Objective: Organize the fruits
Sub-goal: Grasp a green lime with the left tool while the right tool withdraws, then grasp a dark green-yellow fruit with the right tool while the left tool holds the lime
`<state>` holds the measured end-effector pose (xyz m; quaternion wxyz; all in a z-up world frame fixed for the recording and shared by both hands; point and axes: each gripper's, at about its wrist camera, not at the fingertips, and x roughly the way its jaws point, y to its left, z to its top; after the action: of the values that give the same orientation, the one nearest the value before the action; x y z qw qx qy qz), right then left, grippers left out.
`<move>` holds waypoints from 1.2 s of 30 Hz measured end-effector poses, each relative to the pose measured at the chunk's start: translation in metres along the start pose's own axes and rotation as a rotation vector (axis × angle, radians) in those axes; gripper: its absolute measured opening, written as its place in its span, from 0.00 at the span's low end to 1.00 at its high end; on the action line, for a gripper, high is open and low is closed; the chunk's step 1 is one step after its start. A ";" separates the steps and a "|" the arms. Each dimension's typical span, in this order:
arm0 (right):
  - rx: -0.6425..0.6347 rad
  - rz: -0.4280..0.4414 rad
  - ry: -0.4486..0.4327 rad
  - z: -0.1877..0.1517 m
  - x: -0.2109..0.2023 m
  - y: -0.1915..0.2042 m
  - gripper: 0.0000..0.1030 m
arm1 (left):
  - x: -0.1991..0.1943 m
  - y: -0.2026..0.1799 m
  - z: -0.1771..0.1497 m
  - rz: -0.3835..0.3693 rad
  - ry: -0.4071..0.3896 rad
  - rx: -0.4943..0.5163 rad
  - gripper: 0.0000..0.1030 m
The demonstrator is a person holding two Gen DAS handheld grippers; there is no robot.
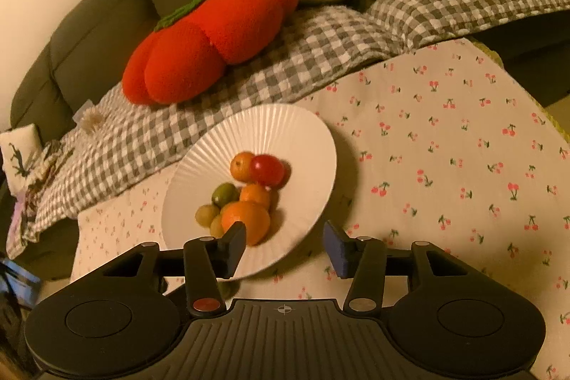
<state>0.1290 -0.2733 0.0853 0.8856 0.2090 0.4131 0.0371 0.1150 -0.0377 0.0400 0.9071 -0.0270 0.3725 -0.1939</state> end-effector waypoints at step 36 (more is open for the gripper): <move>-0.242 0.076 0.156 -0.064 0.018 0.042 0.50 | -0.028 0.047 -0.004 0.179 0.028 -0.178 0.30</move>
<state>0.0974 -0.2089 0.0529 0.8675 0.1127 0.4650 0.1362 0.1098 0.0166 0.0467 0.9095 -0.0713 0.4019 -0.0784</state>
